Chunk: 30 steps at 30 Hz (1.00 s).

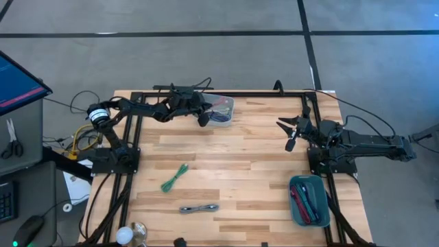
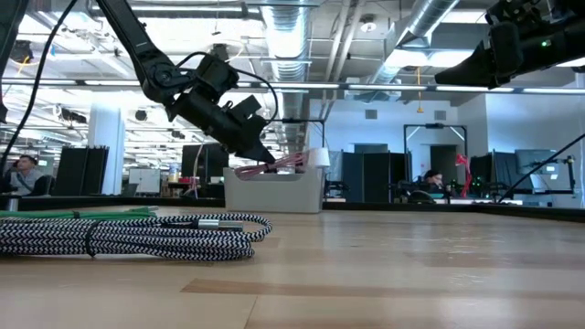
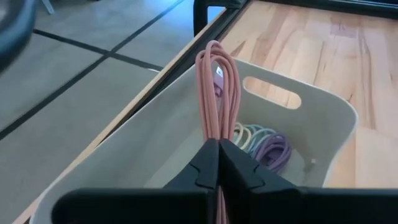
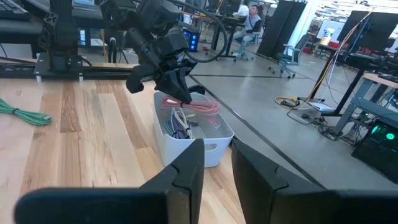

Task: Pick & Place USB Port
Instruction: Put the pink charger cable into the gray bin, then put the green charger cable into the gray bin

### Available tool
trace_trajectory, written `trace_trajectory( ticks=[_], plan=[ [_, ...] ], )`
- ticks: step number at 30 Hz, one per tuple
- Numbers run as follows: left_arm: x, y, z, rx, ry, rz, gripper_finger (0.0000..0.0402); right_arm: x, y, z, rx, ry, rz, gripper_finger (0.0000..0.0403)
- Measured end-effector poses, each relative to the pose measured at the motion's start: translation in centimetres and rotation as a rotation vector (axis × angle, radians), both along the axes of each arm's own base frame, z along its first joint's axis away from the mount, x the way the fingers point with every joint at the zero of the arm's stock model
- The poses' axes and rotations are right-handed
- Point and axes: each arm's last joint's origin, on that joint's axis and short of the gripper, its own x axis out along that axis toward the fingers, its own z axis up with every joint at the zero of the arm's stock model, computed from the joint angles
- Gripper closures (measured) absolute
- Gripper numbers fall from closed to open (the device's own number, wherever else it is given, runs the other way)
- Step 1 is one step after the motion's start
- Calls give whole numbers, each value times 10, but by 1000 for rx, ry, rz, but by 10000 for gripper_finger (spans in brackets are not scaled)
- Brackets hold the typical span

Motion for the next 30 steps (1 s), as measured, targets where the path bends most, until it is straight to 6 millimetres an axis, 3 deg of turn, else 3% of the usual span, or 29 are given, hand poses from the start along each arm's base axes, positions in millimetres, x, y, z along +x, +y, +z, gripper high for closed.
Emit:
trace_trajectory(
  ticks=[15, 22, 30],
  plan=[
    [-1, 0, 1, 14, -3, 32, 295, 0, 0, 0, 0, 0, 0, 328],
    [-12, -12, 30, 46, -37, 15, 308, 0, 0, 0, -1, 1, 1, 328],
    [-44, -47, 66, -13, -12, -24, 335, 0, 0, 0, -9, 6, 2, 328]
  ],
)
